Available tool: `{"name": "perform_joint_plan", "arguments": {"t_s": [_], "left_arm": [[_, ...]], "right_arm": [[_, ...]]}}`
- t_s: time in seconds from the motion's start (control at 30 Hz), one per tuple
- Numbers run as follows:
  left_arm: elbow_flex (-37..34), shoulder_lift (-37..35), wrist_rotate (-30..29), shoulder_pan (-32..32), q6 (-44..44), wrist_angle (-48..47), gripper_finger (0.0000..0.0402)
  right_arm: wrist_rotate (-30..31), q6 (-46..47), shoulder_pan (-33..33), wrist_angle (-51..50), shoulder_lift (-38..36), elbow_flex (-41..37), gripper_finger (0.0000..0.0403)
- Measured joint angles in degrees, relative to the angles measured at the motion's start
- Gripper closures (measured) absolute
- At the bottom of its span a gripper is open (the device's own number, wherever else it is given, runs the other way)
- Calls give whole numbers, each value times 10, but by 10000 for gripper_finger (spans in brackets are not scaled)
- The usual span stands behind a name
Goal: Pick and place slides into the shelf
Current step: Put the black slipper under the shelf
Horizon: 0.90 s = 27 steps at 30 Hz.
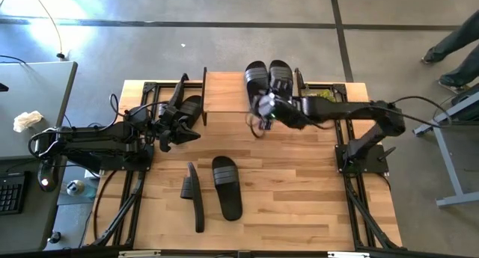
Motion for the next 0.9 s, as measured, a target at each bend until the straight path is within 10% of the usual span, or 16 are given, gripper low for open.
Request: {"name": "perform_joint_plan", "arguments": {"t_s": [0.4,0.9], "left_arm": [[0,0,0,0,0,0,401],[0,0,0,0,0,0,401]], "right_arm": [[-275,319,172,22,-79,0,251],[-101,307,298,22,167,0,251]]}}
